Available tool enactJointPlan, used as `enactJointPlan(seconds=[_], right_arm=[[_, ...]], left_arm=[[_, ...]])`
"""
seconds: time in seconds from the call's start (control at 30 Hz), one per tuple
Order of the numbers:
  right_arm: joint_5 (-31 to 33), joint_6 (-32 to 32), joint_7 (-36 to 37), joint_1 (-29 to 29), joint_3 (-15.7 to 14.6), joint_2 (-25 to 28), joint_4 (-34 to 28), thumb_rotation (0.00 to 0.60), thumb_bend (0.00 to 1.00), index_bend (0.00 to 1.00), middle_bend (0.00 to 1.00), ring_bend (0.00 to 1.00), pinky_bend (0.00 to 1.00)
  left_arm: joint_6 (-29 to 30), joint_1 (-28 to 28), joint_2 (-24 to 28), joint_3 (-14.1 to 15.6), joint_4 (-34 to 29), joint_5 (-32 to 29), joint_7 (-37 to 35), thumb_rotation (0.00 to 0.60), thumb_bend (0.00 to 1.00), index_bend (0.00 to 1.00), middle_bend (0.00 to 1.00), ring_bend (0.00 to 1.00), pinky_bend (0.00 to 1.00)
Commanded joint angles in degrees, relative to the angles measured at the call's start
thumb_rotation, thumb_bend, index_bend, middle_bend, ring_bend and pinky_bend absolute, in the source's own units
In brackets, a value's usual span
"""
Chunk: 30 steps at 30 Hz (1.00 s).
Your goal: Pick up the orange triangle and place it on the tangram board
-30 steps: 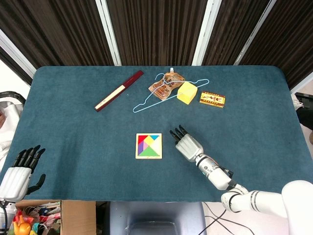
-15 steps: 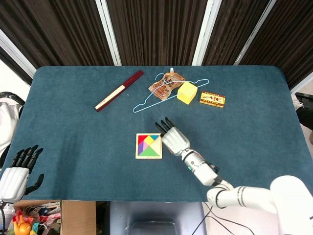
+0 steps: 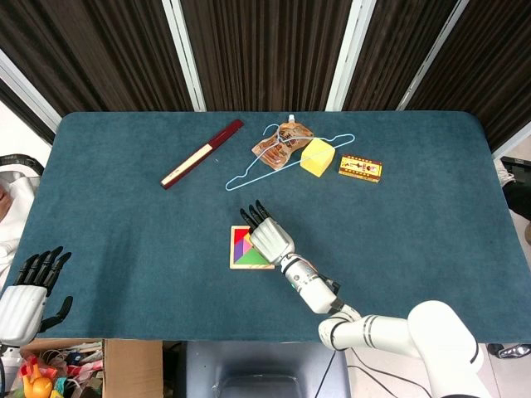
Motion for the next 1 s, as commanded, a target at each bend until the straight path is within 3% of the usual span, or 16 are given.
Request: enactJointPlan(seconds=[0.03, 0.33, 0.7, 1.0], right_arm=[[-0.51, -0.03, 0.69, 0.23, -0.03, -0.19, 0.49, 0.6, 0.39, 0.62, 0.04, 0.0, 0.0], [-0.42, 0.04, 0.71, 0.27, -0.22, -0.14, 0.54, 0.6, 0.39, 0.6, 0.04, 0.0, 0.0], [1.5, 0.61, -2.13, 0.29, -0.54, -0.06, -1.45, 0.6, 0.39, 0.49, 0.05, 0.0, 0.0], [2.51, 1.04, -3.14, 0.32, -0.7, 0.62, -2.46, 0.6, 0.39, 0.45, 0.05, 0.0, 0.0]], left_arm=[[-0.54, -0.29, -0.12, -0.26, 0.21, -0.47, -0.16, 0.6, 0.44, 0.0, 0.0, 0.0, 0.07], [-0.89, -0.28, 0.17, -0.1, -0.5, -0.59, 0.16, 0.6, 0.44, 0.0, 0.0, 0.0, 0.07], [-1.33, -0.73, 0.09, -0.35, -0.04, -0.62, -0.55, 0.6, 0.44, 0.0, 0.0, 0.0, 0.07], [-1.11, -0.69, 0.91, -0.47, -0.83, -0.71, -0.77, 0.6, 0.44, 0.0, 0.0, 0.0, 0.07]])
